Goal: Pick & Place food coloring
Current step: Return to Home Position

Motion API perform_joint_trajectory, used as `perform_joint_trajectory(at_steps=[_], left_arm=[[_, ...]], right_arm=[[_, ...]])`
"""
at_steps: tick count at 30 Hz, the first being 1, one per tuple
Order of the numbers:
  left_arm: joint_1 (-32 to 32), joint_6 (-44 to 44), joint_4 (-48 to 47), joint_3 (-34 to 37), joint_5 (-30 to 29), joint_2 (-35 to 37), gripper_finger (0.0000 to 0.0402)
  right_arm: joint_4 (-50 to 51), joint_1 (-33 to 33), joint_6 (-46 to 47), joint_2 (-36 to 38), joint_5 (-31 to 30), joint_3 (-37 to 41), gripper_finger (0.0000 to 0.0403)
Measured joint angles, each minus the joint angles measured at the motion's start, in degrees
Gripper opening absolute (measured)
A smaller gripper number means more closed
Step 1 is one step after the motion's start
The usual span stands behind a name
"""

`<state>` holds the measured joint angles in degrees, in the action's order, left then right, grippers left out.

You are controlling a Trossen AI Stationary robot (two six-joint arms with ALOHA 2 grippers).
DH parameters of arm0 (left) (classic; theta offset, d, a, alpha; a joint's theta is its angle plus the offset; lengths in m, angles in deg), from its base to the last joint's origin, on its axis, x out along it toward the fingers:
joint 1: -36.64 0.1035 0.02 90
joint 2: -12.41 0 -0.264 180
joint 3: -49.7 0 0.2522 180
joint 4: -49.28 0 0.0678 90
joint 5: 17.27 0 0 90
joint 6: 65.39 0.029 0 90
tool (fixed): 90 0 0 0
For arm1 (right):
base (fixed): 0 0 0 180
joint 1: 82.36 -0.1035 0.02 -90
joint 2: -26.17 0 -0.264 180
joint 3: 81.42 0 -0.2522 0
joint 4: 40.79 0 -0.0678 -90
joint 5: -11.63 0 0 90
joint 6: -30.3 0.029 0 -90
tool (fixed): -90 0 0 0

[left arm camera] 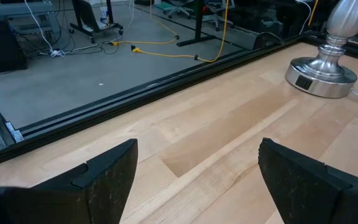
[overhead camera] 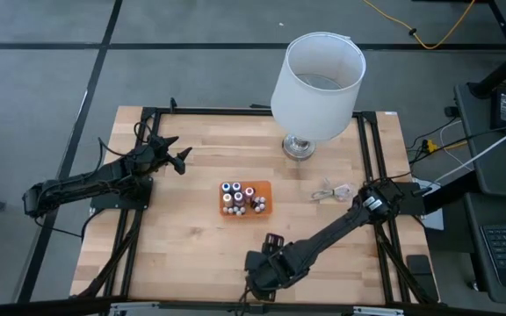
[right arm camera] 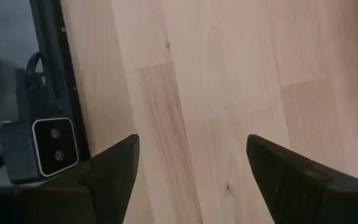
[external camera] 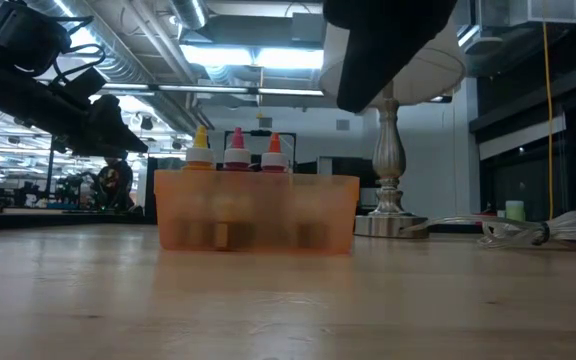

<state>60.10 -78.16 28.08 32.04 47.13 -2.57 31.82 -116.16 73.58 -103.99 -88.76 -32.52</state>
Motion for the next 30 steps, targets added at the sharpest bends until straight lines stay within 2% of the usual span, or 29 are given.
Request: perform_joint_trajectory(at_steps=[16,27,30], left_arm=[[0.00,0.00,0.00,0.01,0.00,0.00,0.0324],[0.00,0.01,0.00,0.01,0.00,0.00,0.0322],[0.00,0.00,0.00,-0.01,0.00,0.00,0.0323]], right_arm=[[-2.63,2.09,-1.96,0.04,-0.24,0.02,0.0297],[-3.00,3.21,-9.11,0.07,1.58,0.04,0.0297],[-3.04,3.30,-9.04,0.07,4.83,0.04,0.0297]])
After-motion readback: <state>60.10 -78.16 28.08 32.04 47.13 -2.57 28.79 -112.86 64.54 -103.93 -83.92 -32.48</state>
